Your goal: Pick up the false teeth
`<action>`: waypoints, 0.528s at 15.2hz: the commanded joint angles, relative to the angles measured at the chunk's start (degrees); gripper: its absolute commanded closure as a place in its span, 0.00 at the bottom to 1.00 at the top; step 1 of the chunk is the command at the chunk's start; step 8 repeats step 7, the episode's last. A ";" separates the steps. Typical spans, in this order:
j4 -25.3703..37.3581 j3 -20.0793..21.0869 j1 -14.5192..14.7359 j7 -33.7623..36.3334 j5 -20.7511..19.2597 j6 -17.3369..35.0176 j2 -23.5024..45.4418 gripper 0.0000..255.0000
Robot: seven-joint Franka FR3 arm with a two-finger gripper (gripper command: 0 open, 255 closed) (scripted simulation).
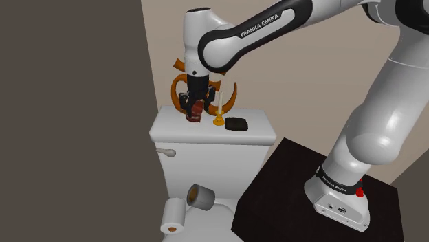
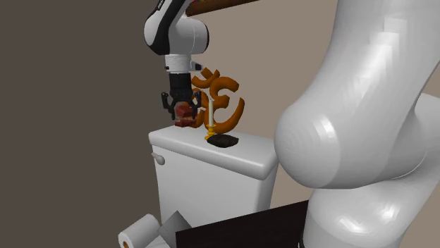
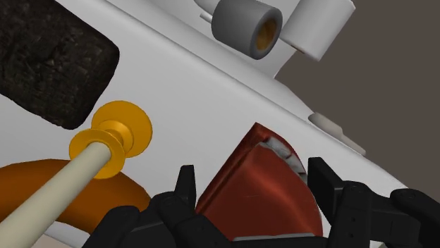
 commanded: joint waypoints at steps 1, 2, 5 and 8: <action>0.85 0.00 -0.01 -0.27 0.37 -1.61 -0.81 1.00; 1.31 -0.01 -0.02 -0.39 0.51 -2.36 -1.11 1.00; 2.79 -0.04 -0.05 -0.72 0.88 -4.58 -1.92 1.00; 2.87 -0.04 -0.05 -0.73 0.89 -4.70 -1.96 1.00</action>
